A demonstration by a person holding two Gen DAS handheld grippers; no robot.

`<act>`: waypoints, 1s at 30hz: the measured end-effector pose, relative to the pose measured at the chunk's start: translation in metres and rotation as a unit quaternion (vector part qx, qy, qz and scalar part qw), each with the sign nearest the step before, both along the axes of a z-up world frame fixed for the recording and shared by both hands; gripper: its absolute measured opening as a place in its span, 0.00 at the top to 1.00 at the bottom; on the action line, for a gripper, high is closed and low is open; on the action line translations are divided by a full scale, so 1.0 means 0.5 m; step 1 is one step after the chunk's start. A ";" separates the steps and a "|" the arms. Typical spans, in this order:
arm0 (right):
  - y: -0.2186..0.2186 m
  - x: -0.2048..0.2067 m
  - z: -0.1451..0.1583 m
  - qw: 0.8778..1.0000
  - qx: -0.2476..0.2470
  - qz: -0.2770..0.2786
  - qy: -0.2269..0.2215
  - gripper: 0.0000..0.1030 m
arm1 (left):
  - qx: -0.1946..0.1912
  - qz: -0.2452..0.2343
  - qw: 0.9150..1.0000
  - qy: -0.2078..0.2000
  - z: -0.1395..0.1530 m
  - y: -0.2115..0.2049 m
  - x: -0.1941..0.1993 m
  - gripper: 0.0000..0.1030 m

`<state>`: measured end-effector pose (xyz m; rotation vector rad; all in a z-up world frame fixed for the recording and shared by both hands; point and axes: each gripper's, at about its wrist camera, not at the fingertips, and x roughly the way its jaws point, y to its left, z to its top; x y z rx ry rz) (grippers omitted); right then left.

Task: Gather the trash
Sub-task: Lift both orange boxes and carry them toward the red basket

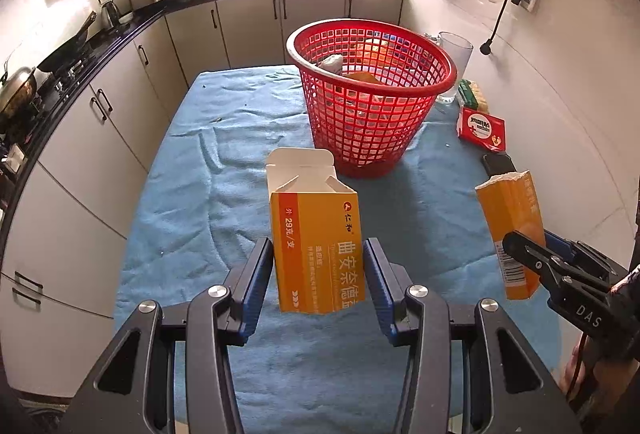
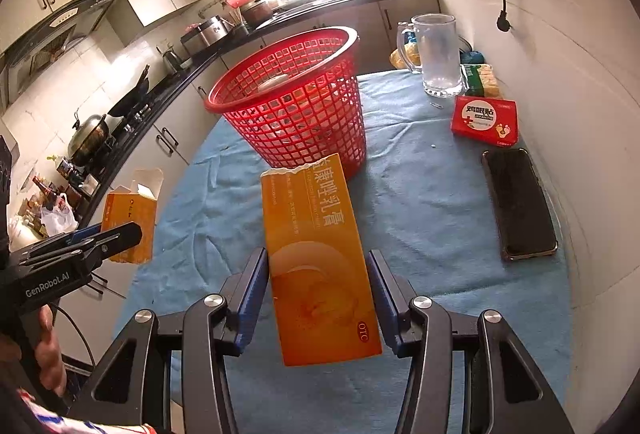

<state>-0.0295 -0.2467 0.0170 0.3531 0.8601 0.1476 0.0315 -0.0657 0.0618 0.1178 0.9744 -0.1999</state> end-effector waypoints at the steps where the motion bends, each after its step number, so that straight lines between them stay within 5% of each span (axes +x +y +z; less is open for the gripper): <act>1: -0.002 -0.001 0.000 1.000 0.001 -0.002 0.000 0.48 | 0.000 -0.001 1.000 0.000 0.000 -0.001 0.000 0.56; 18: -0.010 0.012 0.005 1.000 0.001 -0.010 -0.001 0.48 | -0.003 -0.003 1.000 -0.012 0.021 0.017 0.032 0.56; 30: 0.018 0.047 0.093 0.999 -0.020 0.004 -0.038 0.48 | -0.015 0.031 0.999 -0.040 0.071 0.090 0.071 0.56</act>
